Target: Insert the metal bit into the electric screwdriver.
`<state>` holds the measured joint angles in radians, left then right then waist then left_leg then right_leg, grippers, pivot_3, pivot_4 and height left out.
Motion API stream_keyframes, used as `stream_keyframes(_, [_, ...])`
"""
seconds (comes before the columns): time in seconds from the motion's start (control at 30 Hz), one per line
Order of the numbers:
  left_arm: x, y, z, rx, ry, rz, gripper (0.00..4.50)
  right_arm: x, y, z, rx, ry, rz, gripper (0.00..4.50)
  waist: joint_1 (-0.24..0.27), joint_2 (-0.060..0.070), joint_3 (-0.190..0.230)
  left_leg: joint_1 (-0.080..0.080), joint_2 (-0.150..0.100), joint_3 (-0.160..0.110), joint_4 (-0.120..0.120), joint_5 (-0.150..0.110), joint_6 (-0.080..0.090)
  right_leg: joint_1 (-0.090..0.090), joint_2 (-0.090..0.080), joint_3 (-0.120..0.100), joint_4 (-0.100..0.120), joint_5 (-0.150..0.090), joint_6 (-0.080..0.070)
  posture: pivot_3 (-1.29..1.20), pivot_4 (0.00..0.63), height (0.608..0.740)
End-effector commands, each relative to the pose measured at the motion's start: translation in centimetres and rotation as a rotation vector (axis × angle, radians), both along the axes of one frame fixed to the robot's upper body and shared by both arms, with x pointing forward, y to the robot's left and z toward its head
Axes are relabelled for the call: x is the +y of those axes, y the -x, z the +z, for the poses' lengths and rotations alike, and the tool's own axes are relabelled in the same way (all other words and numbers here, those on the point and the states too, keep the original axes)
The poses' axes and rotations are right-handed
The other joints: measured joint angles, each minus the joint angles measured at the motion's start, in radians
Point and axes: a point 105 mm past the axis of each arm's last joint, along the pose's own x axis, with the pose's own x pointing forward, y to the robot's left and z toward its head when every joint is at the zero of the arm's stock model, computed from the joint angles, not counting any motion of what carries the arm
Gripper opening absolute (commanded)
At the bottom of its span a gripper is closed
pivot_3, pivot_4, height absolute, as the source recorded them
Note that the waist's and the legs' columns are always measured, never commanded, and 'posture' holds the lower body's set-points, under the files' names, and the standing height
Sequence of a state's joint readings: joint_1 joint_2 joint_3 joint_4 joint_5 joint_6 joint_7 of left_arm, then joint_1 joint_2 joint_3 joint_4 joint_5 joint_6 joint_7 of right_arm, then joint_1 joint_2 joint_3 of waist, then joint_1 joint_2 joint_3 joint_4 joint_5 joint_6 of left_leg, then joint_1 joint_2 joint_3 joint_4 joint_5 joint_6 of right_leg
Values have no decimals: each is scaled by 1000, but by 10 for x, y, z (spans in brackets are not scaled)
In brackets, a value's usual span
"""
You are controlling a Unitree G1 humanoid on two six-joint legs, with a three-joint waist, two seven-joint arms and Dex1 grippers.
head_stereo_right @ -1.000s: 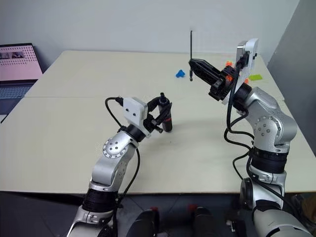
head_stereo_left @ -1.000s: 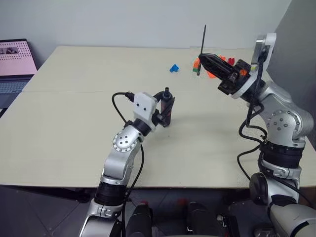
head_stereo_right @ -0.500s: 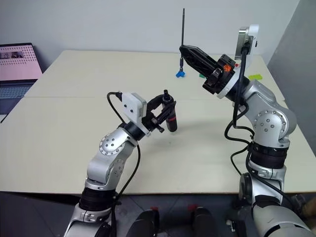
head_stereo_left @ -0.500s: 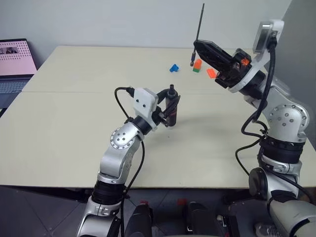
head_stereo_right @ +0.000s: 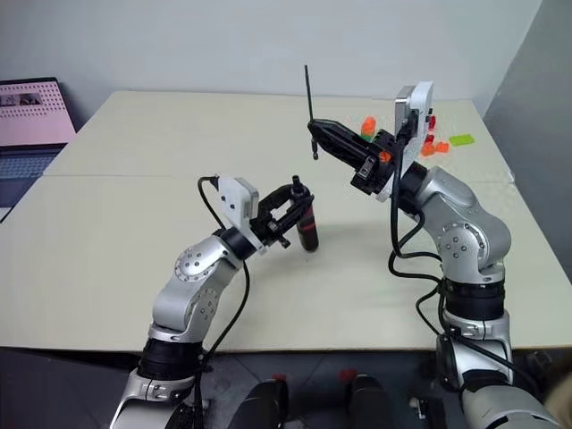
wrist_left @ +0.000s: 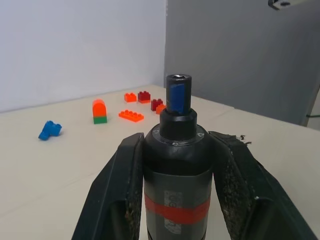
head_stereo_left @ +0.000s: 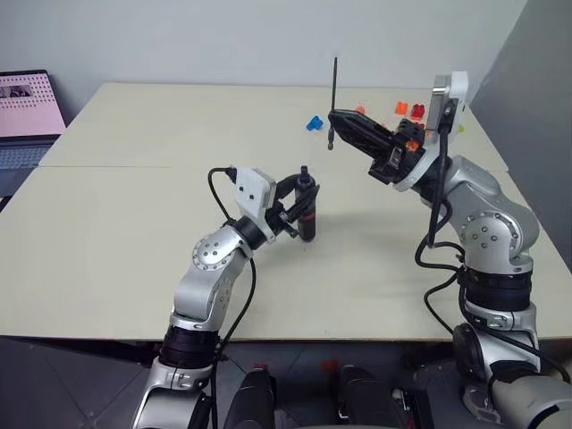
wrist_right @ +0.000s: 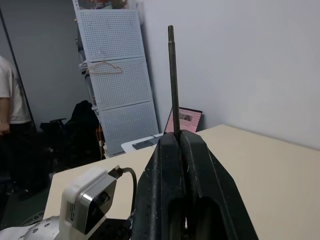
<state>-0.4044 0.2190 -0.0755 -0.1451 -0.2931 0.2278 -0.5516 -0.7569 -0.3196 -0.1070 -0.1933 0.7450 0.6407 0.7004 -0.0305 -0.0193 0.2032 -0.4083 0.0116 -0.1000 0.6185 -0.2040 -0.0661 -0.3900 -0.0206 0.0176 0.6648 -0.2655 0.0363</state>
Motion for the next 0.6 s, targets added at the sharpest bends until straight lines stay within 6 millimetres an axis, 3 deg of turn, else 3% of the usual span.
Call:
stream_keyframes(0.03, [-2,5,6,-85,-47,2,1626,6,7,8,-58,-17,30,0,0,0,0,0,0,0,0,0,0,0,0,0,0,0,0,0,150,740])
stream_keyframes(0.6, [2,2,1,-70,-43,15,1626,25,-3,-5,-113,16,56,0,-1,0,0,1,0,0,0,0,0,0,0,0,1,0,1,0,150,740])
